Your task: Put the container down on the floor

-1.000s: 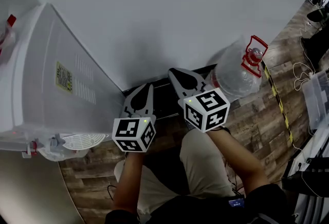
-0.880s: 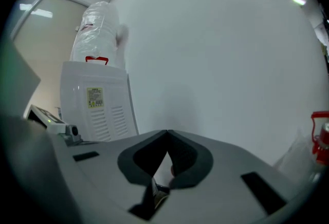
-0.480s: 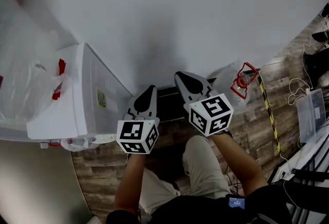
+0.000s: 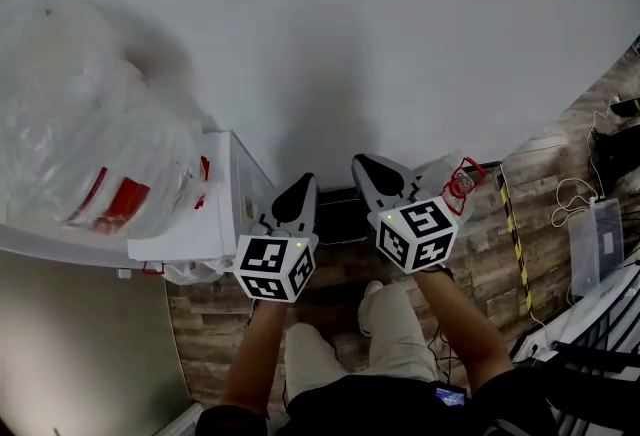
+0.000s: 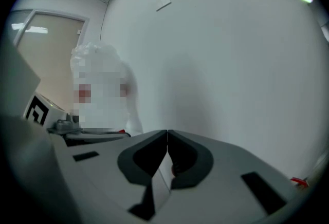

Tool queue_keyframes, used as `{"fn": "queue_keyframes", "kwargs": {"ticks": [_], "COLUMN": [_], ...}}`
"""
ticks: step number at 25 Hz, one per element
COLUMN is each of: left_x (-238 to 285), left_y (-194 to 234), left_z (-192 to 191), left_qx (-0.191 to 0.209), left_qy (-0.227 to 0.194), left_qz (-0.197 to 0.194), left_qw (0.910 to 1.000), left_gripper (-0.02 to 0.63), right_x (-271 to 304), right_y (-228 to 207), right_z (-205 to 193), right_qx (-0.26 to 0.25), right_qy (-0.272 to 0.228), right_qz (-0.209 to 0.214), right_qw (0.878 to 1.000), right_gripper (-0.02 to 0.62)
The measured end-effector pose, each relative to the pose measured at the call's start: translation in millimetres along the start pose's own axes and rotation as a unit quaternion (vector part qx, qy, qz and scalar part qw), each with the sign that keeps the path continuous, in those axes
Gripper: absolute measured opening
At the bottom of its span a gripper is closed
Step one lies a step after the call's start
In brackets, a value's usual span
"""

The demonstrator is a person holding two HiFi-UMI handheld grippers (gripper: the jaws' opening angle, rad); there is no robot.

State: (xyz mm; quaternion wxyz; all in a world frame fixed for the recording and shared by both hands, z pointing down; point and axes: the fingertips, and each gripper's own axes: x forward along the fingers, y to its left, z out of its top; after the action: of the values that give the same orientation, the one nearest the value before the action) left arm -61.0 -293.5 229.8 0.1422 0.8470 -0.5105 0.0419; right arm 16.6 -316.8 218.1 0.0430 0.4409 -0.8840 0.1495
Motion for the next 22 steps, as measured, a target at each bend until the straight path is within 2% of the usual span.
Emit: {"fn": "queue_keyframes", "kwargs": {"ticks": [4,9,14,22], "left_x": [-21,-59,-102,-170], "left_y": [-18,-26,-28,-35], "left_z": [49,83,115,150], "left_qx": [0.007,-0.001,0.009,0.012], "left_qy": [0.002,0.008,-0.004,-0.039], "left_qz": [-0.001,0.007,0.004,-0.005], "left_qw": [1.0000,0.9999,0.9999,0.9992], "left_gripper": [0.015,0.015,0.015,0.015], "right_x": [-22,-43,-62,-97], "right_y": [20,58,99,147], "right_z": [46,85,111,130], "right_qx": [0.006,0.005,-0.010,-0.025], "right_qy": [0.001,0.003,0.002,-0.011], "right_qz": [0.003,0.014,0.018,0.006], "right_qw": [1.000,1.000,1.000,1.000], "right_gripper": [0.031,0.031,0.031,0.031]}}
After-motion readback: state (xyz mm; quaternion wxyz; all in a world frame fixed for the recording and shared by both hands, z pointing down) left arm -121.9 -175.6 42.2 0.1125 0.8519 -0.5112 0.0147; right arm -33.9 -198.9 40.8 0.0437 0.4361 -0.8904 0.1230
